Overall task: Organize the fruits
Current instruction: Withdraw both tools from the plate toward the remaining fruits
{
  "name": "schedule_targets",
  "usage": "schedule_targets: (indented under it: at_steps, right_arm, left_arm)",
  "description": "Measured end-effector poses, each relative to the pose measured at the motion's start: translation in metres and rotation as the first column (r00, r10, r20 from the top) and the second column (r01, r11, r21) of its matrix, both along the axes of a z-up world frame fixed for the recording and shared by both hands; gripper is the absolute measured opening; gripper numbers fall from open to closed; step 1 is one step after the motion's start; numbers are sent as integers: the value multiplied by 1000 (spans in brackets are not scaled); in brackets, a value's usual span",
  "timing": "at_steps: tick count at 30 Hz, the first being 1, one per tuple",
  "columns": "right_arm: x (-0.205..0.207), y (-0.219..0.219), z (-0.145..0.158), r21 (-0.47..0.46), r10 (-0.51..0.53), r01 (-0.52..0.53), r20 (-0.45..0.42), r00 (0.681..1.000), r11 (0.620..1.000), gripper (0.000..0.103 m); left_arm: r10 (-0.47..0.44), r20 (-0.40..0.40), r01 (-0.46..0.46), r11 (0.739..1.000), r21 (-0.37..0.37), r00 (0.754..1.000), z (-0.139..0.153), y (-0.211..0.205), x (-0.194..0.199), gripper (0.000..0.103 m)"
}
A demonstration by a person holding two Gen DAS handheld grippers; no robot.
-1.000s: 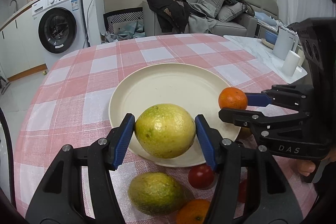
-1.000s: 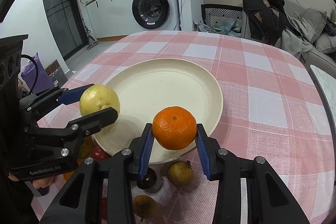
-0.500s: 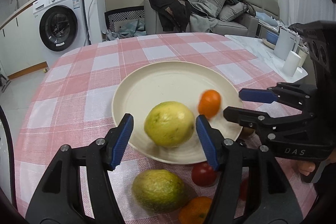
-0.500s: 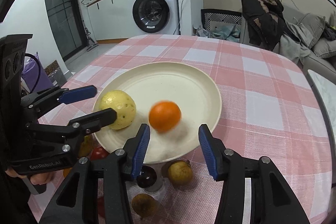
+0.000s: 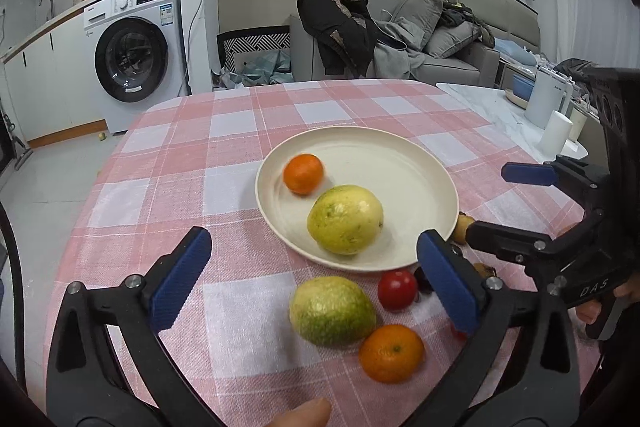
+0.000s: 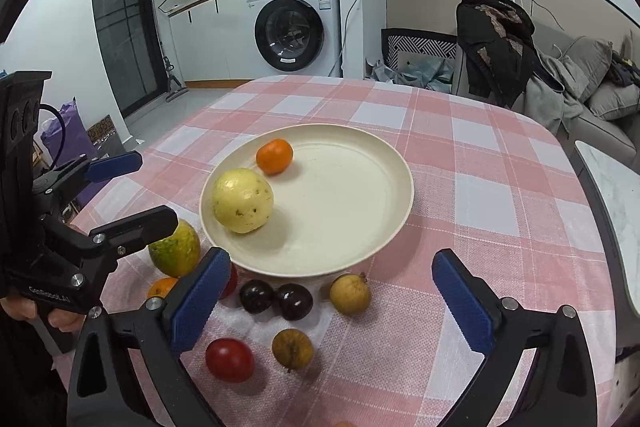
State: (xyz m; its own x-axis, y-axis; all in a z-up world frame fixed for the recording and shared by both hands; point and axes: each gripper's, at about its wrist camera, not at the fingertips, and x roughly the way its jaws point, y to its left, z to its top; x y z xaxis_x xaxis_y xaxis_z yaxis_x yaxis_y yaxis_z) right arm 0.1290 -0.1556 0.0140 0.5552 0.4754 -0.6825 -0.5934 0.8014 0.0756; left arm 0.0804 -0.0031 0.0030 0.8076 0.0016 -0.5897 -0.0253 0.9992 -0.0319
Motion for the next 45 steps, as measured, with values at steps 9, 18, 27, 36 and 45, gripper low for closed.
schedule_targets:
  at_steps: [9, 18, 27, 36, 45]
  right_arm:
    - [-20, -2, -2, -25, 24, -24, -6, 1000, 999, 103]
    - [-26, -8, -14, -48, 36, -38, -40, 999, 998, 103]
    - [-30, -8, -23, -111, 56, -61, -49, 997, 992, 103]
    - [-24, -24, -27, -132, 67, -78, -85, 994, 988, 103]
    - [-17, -27, -35, -148, 45, -64, -134, 990, 987, 102]
  left_arm:
    - [-16, 19, 16, 1000, 27, 1000, 8, -10, -31, 103]
    - [-10, -7, 10, 1000, 22, 1000, -3, -9, -43, 103]
    - [-30, -47, 31, 999, 25, 998, -15, -17, -40, 103]
    - [-48, -103, 49, 999, 15, 994, -29, -21, -37, 103]
    - [-77, -151, 76, 997, -13, 986, -36, -22, -35, 102]
